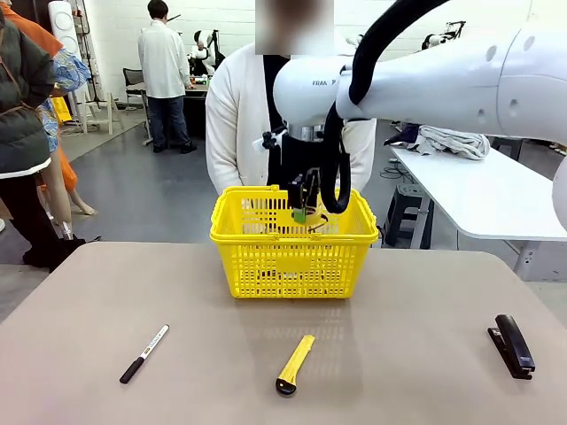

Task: Place the items the person wants into the basket.
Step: Pick up the item the person points to and place it in the Market Basket.

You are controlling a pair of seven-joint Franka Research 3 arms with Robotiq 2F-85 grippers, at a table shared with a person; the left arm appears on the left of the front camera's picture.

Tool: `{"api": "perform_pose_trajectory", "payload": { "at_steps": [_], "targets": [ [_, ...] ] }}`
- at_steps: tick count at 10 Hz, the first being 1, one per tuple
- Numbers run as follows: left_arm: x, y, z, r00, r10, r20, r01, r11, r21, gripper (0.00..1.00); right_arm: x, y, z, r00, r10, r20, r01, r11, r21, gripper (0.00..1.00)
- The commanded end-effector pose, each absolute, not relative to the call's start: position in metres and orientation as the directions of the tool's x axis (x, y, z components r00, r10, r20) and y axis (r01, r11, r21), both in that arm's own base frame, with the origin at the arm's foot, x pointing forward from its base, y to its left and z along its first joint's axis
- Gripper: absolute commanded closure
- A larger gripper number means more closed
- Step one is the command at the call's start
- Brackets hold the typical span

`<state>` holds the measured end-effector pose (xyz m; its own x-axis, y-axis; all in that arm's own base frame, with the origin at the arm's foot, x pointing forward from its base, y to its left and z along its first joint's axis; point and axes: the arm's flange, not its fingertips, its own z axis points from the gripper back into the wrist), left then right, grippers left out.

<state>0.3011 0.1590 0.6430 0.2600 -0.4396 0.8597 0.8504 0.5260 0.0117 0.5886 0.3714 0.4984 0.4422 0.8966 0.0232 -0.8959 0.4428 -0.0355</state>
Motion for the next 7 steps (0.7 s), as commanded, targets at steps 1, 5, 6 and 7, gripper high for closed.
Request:
{"api": "perform_pose_trajectory", "payload": {
  "at_steps": [1,5,6,7],
  "targets": [
    [0.301,0.160,0.645,0.259,-0.439,0.860,0.855,0.518,0.007,0.00,0.591,0.364,0.486,0.429,0.904,0.000,-0.902,0.428,-0.048,0.37],
    [0.301,0.160,0.645,0.259,-0.439,0.860,0.855,0.518,0.007,0.00,0.590,0.361,0.461,0.414,0.910,-0.034,-0.910,0.413,-0.030,0.37],
    [0.301,0.160,0.645,0.259,-0.439,0.860,0.855,0.518,0.007,0.00,0.590,0.361,0.461,0.409,0.912,-0.030,-0.912,0.408,-0.033,0.22],
    [0.301,0.160,0.645,0.259,-0.439,0.860,0.855,0.518,0.007,0.00,0.590,0.361,0.461,0.407,0.913,-0.028,-0.913,0.406,-0.033,0.00]
  ]
}}
